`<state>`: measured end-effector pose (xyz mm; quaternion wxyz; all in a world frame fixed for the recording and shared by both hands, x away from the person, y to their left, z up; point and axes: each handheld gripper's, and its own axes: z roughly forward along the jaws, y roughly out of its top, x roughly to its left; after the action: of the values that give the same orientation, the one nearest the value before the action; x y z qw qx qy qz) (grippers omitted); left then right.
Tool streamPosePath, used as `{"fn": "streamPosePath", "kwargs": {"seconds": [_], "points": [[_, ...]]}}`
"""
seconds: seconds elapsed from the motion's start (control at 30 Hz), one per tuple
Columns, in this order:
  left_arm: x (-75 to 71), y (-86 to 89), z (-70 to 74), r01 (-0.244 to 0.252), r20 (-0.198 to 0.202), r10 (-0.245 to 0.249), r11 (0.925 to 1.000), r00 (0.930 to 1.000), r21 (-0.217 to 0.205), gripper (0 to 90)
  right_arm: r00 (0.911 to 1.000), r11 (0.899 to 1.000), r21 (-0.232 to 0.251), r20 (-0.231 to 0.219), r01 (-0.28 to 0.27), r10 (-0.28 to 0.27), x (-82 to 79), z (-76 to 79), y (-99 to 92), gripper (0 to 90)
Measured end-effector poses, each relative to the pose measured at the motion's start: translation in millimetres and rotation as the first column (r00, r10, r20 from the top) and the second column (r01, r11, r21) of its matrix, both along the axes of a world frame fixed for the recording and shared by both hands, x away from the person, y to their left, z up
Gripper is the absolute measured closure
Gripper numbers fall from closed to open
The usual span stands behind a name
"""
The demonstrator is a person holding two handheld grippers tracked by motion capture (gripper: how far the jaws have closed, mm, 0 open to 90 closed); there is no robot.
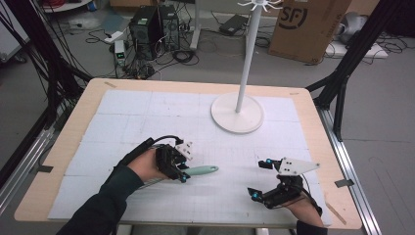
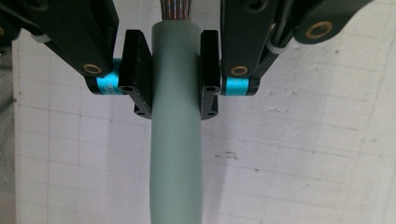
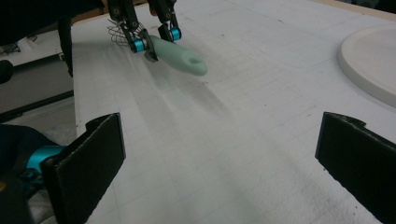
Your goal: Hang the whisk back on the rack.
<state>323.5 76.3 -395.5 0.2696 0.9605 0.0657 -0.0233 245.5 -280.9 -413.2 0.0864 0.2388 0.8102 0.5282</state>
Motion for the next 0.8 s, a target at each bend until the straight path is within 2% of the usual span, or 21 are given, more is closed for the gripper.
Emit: {"fn": "streamPosePath", "kwargs": {"seconds": [0.07, 0.1, 0.17, 0.4, 0.5, 0.67, 0.77, 0.8], "points": [[1.7, 2.7, 3.1, -0.007, -0.003, 0.006, 0.9996, 1.0000, -0.027, 69.5, 1.0000, 1.000, 0.001, -0.003, -0.001, 0.001, 0.0, -0.1, 0.2, 0.2], [2.3, 4.1, 4.4, -0.015, -0.020, 0.015, 0.9988, 0.9997, -0.046, 69.4, 1.0000, 1.000, 0.002, -0.004, -0.001, 0.001, 0.0, -0.2, 0.2, 0.2], [3.5, 6.6, 7.6, -0.029, -0.029, 0.026, 0.9964, 0.9992, -0.079, 69.5, 1.0000, 1.000, 0.003, -0.004, -0.005, 0.005, 0.2, -0.4, -0.1, 0.2], [7.9, 14.3, 18.5, -0.048, -0.027, 0.044, 0.9871, 0.9986, -0.153, 69.5, 0.9999, 1.000, 0.008, -0.003, -0.015, 0.015, 0.5, -0.9, 0.2, 0.2], [9.5, 18.4, 25.3, -0.066, -0.041, 0.060, 0.9787, 0.9974, -0.194, 69.5, 0.9999, 1.000, 0.015, -0.010, -0.013, 0.013, 0.2, -0.9, -0.4, 0.2], [12.1, 27.2, 37.9, -0.090, -0.036, 0.083, 0.9622, 0.9959, -0.257, 69.5, 0.9998, 0.999, 0.026, -0.007, -0.018, 0.019, 0.2, -1.2, -1.9, 0.2], [12.9, 31.4, 45.3, -0.094, -0.026, 0.090, 0.9549, 0.9956, -0.282, 69.5, 0.9997, 0.999, 0.038, -0.005, -0.023, 0.023, -0.2, 0.0, -1.9, 0.2], [13.2, 32.8, 48.7, -0.094, -0.024, 0.091, 0.9499, 0.9956, -0.298, 69.5, 0.9997, 0.999, 0.040, -0.005, -0.024, 0.024, -0.4, 0.3, -2.0, 0.2]]}}
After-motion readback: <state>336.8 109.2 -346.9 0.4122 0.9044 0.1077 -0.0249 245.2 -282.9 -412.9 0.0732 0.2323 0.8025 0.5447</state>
